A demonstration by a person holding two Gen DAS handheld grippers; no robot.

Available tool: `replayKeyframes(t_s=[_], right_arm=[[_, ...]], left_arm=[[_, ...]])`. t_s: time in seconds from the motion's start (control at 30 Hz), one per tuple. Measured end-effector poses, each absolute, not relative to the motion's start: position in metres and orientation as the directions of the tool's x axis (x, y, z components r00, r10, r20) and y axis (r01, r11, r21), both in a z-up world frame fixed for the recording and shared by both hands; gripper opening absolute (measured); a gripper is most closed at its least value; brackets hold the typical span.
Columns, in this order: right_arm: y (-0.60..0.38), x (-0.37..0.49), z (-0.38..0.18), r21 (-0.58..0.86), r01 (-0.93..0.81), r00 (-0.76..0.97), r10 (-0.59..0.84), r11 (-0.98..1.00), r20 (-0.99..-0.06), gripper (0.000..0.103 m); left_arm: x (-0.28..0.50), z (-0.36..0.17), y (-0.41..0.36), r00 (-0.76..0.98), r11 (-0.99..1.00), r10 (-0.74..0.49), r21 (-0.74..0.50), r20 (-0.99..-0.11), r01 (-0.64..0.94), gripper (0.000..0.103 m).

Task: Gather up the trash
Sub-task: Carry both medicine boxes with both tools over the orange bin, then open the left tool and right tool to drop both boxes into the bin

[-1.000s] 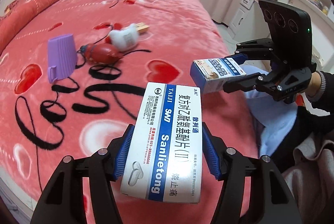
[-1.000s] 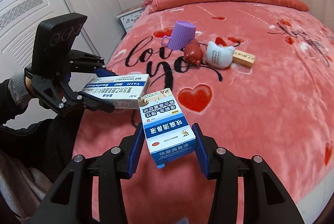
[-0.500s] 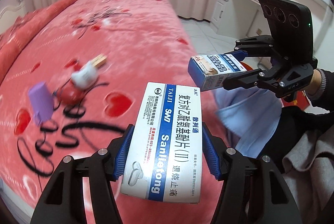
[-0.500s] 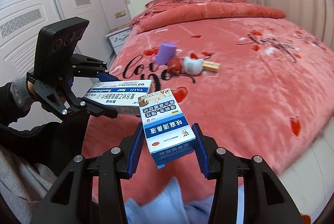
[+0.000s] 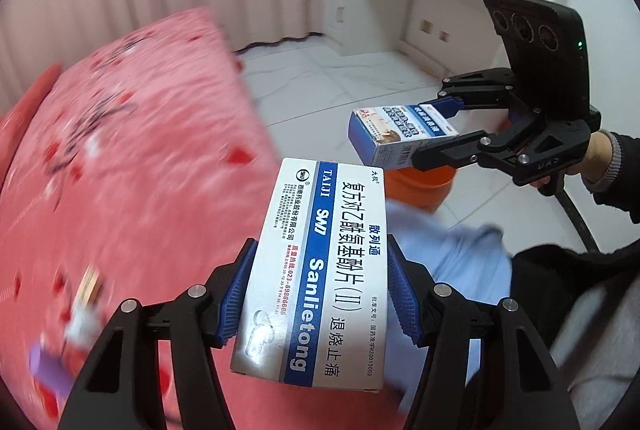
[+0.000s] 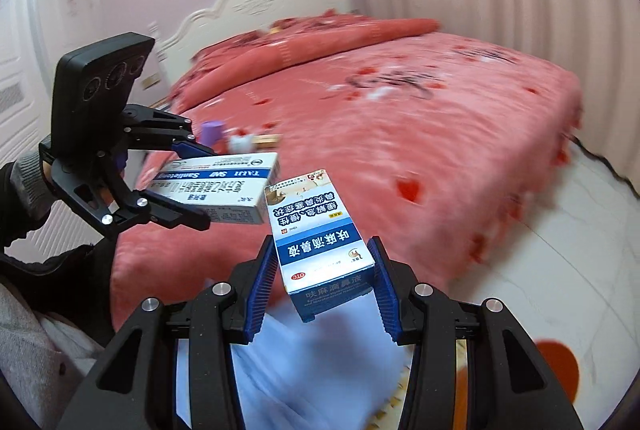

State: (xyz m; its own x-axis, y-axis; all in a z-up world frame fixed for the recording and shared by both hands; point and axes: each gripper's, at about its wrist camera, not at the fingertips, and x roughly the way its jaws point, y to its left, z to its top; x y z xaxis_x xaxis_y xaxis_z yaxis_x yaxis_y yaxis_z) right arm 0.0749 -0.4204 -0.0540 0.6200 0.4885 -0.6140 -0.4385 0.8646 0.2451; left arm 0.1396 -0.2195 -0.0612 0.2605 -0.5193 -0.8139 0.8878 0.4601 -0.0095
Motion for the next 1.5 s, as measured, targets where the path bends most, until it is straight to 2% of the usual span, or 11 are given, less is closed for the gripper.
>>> replayKeyframes(t_s=[0.4,0.73,1.23,1.37,1.43,1.5], right_arm=[[-0.572,0.015,-0.079,0.251,-0.113,0.699,0.256,0.961,-0.668,0.046],[-0.653,-0.017,-0.109,0.244,0.098,0.692,0.11,0.965,-0.713,0.046],[-0.698,-0.002,-0.151,0.26,0.194,0.666,0.067,0.946,-0.743,0.046],[-0.702,0.002,-0.157,0.265,0.204,0.661,0.067,0.942,-0.747,0.043],[-0.702,0.003,-0.158,0.263,0.208,0.659,0.064,0.942,-0.749,0.043],[-0.702,0.005,-0.161,0.262,0.211,0.656,0.063,0.942,-0.752,0.039]], left_arm=[[0.154,-0.084,-0.369,0.057,0.196,-0.582,-0.071,-0.811,0.978,0.063],[0.155,-0.109,-0.445,-0.056,0.096,-0.571,-0.135,-0.819,0.986,0.063],[0.166,-0.143,-0.496,-0.12,0.085,-0.536,-0.196,-0.836,0.977,0.063],[0.165,-0.147,-0.504,-0.117,0.094,-0.53,-0.195,-0.84,0.976,0.063],[0.165,-0.149,-0.508,-0.113,0.099,-0.525,-0.192,-0.843,0.976,0.067],[0.165,-0.15,-0.51,-0.119,0.1,-0.525,-0.2,-0.843,0.975,0.067]])
